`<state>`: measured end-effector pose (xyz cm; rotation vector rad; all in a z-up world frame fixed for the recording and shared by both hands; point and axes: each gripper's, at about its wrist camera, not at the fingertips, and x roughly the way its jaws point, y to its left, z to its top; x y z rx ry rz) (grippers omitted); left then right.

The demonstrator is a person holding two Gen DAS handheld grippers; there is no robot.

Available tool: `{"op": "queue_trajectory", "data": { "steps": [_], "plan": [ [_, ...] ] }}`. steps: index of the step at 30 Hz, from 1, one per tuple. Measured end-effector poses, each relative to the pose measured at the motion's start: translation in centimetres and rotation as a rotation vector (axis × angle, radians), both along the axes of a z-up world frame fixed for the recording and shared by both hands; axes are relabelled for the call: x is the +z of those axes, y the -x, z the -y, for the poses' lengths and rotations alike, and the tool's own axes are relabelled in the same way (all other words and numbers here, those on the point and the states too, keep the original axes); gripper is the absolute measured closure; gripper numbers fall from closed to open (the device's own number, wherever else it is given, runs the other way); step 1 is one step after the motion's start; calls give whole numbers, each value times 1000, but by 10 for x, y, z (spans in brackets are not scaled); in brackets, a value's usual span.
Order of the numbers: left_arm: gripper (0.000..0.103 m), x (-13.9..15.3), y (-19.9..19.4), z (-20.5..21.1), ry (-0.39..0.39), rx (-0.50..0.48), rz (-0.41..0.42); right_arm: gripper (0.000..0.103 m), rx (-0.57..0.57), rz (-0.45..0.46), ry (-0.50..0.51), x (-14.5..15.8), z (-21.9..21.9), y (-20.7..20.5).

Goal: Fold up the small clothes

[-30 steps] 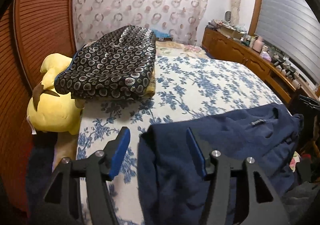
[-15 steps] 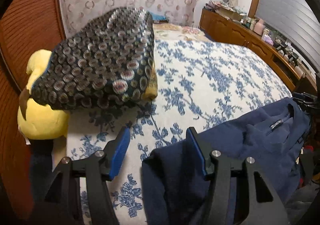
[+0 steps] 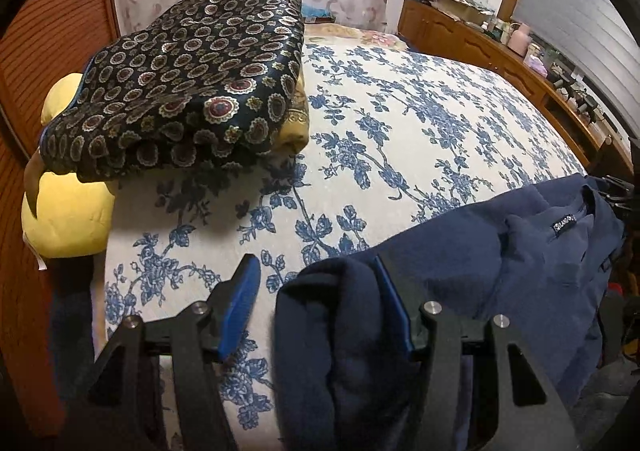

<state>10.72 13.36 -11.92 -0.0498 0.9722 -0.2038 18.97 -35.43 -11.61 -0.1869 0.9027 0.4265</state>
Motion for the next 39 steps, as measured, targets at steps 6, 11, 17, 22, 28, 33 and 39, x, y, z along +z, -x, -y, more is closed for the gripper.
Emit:
{"op": "queue_trajectory", "data": {
  "steps": [6,11,17,22,28,33,39],
  "plan": [
    [46,1,9,1,12,-25,-2,40,8,3,0,-1,0,1],
    [58,2,13,2,52,-60,-3,52,32,-11,-13,1,-2,3],
    [90,18,31,10,98,-90,50,87,106,-29,-53,6,-8,14],
    [94,71,60,10,173,-36,201,90,127,90,-142,52,-10,47],
    [94,158,93,18,252,-105,399,91,177,252,-292,152,-7,85],
    [94,230,88,13,297,-111,564,91,204,439,-277,244,-13,105],
    [94,314,100,-5,296,-97,739,91,181,619,-233,329,-10,121]
  ]
}}
